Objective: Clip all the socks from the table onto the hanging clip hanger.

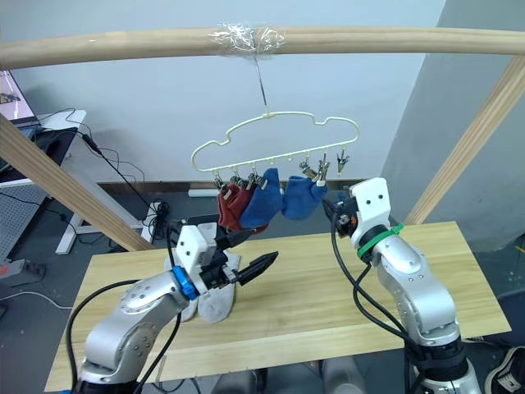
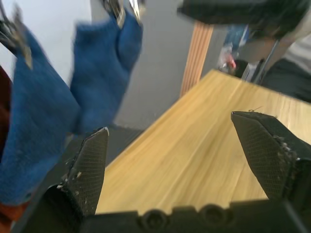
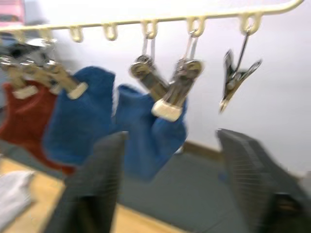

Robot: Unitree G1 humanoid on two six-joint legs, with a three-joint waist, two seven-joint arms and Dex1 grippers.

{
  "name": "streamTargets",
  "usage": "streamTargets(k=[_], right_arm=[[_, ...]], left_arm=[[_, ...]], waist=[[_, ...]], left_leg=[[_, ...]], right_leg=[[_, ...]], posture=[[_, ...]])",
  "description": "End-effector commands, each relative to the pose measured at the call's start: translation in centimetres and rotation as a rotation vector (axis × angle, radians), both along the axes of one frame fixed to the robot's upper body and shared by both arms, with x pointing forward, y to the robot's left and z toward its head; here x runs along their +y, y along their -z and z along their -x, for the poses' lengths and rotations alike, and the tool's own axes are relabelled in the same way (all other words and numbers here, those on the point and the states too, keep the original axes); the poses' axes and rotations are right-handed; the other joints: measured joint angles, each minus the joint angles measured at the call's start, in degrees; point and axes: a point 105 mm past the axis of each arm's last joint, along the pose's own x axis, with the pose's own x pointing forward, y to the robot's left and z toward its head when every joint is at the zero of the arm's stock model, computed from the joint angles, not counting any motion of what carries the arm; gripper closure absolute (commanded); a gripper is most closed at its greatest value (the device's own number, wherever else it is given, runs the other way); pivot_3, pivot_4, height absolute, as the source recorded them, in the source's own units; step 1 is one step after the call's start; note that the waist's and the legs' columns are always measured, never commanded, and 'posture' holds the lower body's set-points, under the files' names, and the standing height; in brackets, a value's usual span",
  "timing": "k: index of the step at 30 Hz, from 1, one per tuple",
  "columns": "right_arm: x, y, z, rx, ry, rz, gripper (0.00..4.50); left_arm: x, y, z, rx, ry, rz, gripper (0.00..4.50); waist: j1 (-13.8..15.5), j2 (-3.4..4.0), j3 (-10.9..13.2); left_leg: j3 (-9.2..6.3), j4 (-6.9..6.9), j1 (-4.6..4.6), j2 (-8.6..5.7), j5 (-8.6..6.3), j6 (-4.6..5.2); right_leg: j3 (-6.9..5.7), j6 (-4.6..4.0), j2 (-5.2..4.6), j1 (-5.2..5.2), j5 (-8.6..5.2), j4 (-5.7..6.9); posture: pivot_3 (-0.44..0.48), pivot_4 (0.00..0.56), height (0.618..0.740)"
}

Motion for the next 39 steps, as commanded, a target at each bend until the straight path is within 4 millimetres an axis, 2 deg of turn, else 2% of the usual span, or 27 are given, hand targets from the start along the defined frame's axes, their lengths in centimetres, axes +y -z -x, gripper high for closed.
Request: streamTargets(k=[1, 3, 9, 26, 39], right_arm=[[0.5, -1.6, -0.3, -0.108, 0.028, -0.016, 1.81], [0.7, -1.7, -0.7, -0.124, 0.045, -0.023, 2.11], [1.0, -2.6, -2.0, -0.169, 0.090, -0.047, 2.11], [2.5, -3.4, -4.0, -0.201, 0.115, -0.094, 2.11], [2.2, -3.8, -5.7, -0.194, 0.175, -0.089, 2.11]], left_arm=[[-0.2, -1.1, 0.8, -0.024, 0.010, 0.018, 0.00], [-0.3, -1.1, 0.8, -0.026, -0.001, 0.023, 0.00], [-0.8, -2.2, 0.6, -0.064, -0.024, 0.071, 0.00], [-1.2, -2.2, 0.7, -0.072, -0.020, 0.058, 0.00], [-1.5, -2.0, 0.7, -0.067, -0.023, 0.051, 0.00]], waist=[[0.06, 0.00, 0.00], [0.14, 0.00, 0.00], [0.31, 0.00, 0.00], [0.41, 0.01, 0.01], [0.48, 0.01, 0.01]], left_leg=[[-0.01, -0.01, 0.00, 0.00, 0.00, 0.00], [-0.01, -0.02, 0.01, 0.01, 0.00, -0.01], [-0.01, 0.01, 0.02, 0.01, 0.03, -0.04], [-0.02, -0.04, 0.04, 0.00, 0.03, -0.04], [-0.01, -0.06, 0.05, 0.00, 0.03, -0.04]], right_leg=[[0.00, 0.00, 0.00, 0.00, 0.00, 0.01], [-0.01, -0.01, 0.01, 0.00, 0.00, 0.03], [0.00, -0.02, 0.01, 0.00, 0.01, 0.03], [-0.01, -0.05, 0.01, -0.01, 0.03, 0.07], [-0.01, -0.06, 0.01, -0.01, 0.03, 0.07]], posture=[[-0.059, 0.165, 0.740], [-0.057, 0.167, 0.740], [-0.052, 0.172, 0.740], [-0.038, 0.181, 0.740], [-0.029, 0.184, 0.740]])
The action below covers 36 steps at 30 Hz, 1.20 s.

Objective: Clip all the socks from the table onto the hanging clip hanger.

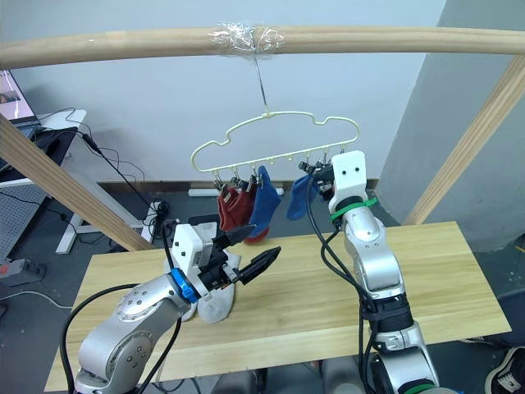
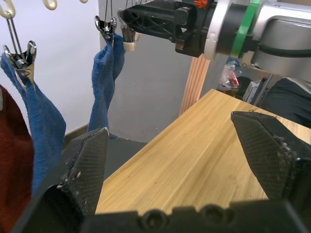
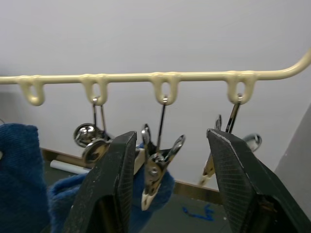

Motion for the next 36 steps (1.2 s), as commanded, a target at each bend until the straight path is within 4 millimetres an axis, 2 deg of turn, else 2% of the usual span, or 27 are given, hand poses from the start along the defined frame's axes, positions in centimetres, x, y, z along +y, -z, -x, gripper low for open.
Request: streamTargets(k=[1, 12, 23, 34, 36], right_arm=[[0.2, -1.7, 0.0, -0.066, 0.001, -0.015, 2.11], [1.6, -1.7, -0.1, -0.046, -0.023, -0.067, 2.11], [1.4, -1.1, -0.3, 0.013, 0.003, -0.155, 2.11], [2.1, -1.1, -0.2, 0.031, -0.020, -0.185, 2.11], [2.2, -1.2, -0.2, 0.032, -0.022, -0.190, 2.49]], left_arm=[[-0.4, -1.0, 0.4, -0.044, 0.011, 0.008, 0.00], [-0.3, -1.2, 0.0, -0.056, 0.001, 0.011, 0.00], [-0.2, -0.9, -0.1, -0.054, 0.002, 0.003, 0.00], [-0.2, -0.7, 0.1, -0.055, 0.003, -0.002, 0.00], [-0.2, -0.7, 0.1, -0.056, 0.004, -0.002, 0.00]], waist=[[0.00, 0.00, 0.00], [0.00, 0.00, 0.00], [0.01, 0.01, 0.00], [0.03, 0.01, 0.00], [0.03, 0.01, 0.00]], left_leg=[[-0.01, 0.00, 0.00, 0.00, 0.00, 0.00], [-0.01, -0.01, 0.00, 0.00, 0.00, 0.00], [-0.02, -0.01, 0.00, 0.00, 0.00, 0.00], [-0.02, -0.02, 0.00, 0.00, 0.00, 0.00], [-0.02, -0.01, 0.00, 0.00, 0.00, 0.00]], right_leg=[[-0.01, 0.00, 0.00, 0.00, 0.00, 0.00], [-0.01, 0.00, 0.00, -0.01, 0.00, 0.01], [-0.01, -0.01, 0.00, -0.01, 0.00, 0.01], [-0.01, -0.01, 0.00, -0.02, 0.00, 0.01], [-0.01, -0.01, 0.00, -0.02, 0.00, 0.01]], posture=[[-0.029, 0.184, 0.740], [-0.032, 0.184, 0.740], [-0.025, 0.179, 0.740], [-0.021, 0.177, 0.740], [-0.018, 0.174, 0.740]])
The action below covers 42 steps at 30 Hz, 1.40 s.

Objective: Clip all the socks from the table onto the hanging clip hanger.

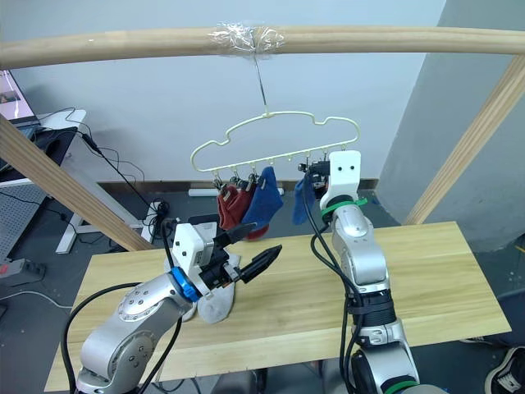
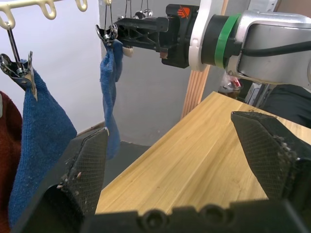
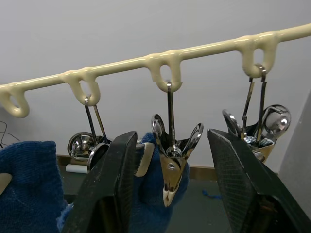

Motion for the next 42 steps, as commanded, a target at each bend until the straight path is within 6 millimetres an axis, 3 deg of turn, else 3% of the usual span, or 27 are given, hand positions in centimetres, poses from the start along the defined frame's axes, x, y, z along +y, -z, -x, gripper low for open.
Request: streamTargets(k=[1, 40, 42], right_arm=[[0.3, -1.9, 0.2, -0.057, -0.010, -0.026, 2.65], [0.5, -2.3, -0.3, -0.068, -0.034, -0.031, 2.65], [0.5, -2.3, -0.3, -0.068, -0.032, -0.031, 3.03]], left_arm=[[-0.2, -0.4, 0.2, -0.028, 0.014, 0.000, 0.00], [-0.5, -0.3, 0.3, -0.024, 0.017, -0.013, 0.00], [-0.6, -0.2, 0.3, -0.022, 0.020, -0.013, 0.00]], waist=[[0.00, 0.00, 0.00], [0.02, 0.01, 0.00], [0.02, 0.01, 0.00]], left_leg=[[0.00, 0.00, 0.00, 0.00, 0.00, 0.00], [0.00, -0.01, -0.01, 0.00, 0.00, 0.00], [0.00, -0.01, -0.01, 0.00, 0.00, 0.00]], right_leg=[[0.00, 0.00, 0.00, 0.00, 0.00, 0.00], [0.00, -0.01, 0.00, -0.03, 0.00, 0.01], [0.00, -0.01, 0.00, -0.02, 0.00, 0.01]], posture=[[-0.018, 0.174, 0.740], [-0.024, 0.183, 0.740], [-0.023, 0.184, 0.740]])
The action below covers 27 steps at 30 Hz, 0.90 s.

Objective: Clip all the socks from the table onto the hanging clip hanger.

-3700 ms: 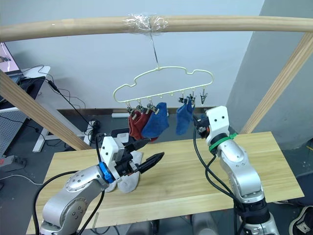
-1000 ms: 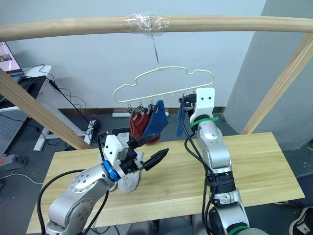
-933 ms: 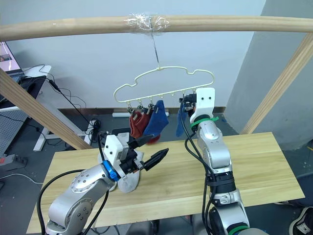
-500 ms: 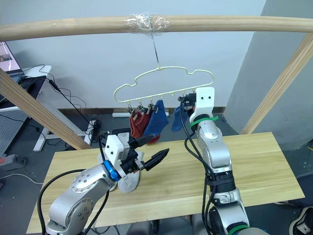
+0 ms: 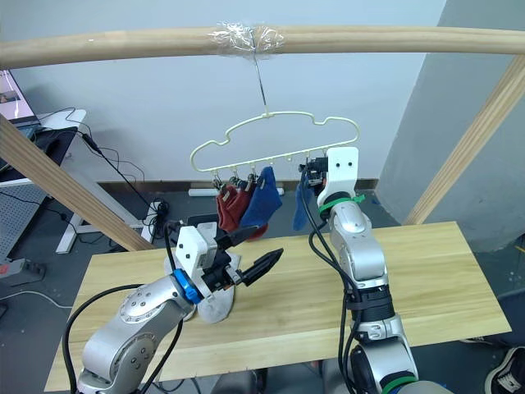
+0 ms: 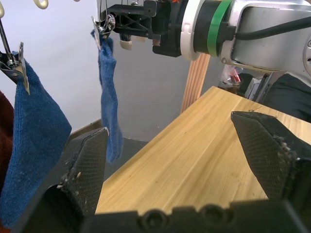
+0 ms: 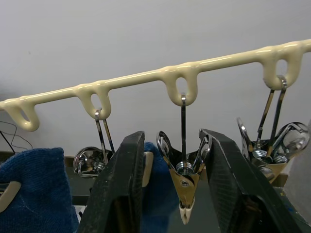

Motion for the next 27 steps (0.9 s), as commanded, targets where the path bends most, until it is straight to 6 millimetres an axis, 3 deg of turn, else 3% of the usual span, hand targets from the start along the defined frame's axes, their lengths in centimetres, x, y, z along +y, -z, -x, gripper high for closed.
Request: streamTargets(k=[1, 5, 18, 24, 27], right_arm=[[0.02, -1.94, 0.07, -0.069, -0.003, -0.023, 3.25], [-0.10, -1.95, 0.03, -0.070, 0.001, -0.023, 4.31], [-0.91, -1.77, -0.01, -0.072, 0.002, 0.027, 4.31], [-0.70, -1.88, 0.05, -0.079, 0.003, 0.032, 2.31], [-0.58, -1.96, 0.11, -0.083, 0.000, 0.034, 2.31]], left_arm=[[-0.39, -0.53, 0.23, -0.025, 0.018, 0.005, 0.00], [-0.47, -0.54, 0.18, -0.026, 0.021, 0.005, 0.00], [-0.50, -0.11, 0.26, -0.019, 0.020, -0.007, 0.00], [-0.47, -0.13, 0.29, -0.020, 0.021, -0.006, 0.00], [-0.46, -0.10, 0.32, -0.020, 0.022, -0.006, 0.00]], waist=[[-0.01, 0.00, 0.00], [-0.01, 0.00, 0.00], [-0.01, 0.00, 0.00], [-0.01, 0.00, 0.00], [-0.01, 0.00, 0.00]], left_leg=[[0.00, 0.00, 0.00, 0.00, 0.00, 0.00], [0.00, 0.00, 0.00, 0.00, 0.00, 0.00], [0.00, 0.00, -0.01, 0.00, 0.00, 0.00], [0.00, 0.00, 0.00, 0.00, 0.00, 0.00], [0.00, -0.01, -0.01, 0.00, 0.00, 0.00]], right_leg=[[0.00, 0.00, 0.00, 0.00, 0.00, 0.00], [0.00, 0.00, 0.00, 0.00, 0.00, -0.01], [0.00, 0.00, 0.00, 0.00, 0.00, 0.00], [0.00, 0.00, 0.00, 0.00, 0.00, 0.00], [0.00, 0.00, 0.00, 0.00, 0.00, -0.01]], posture=[[-0.023, 0.184, 0.740], [-0.026, 0.185, 0.740], [-0.030, 0.181, 0.740], [-0.025, 0.172, 0.740], [-0.027, 0.169, 0.740]])
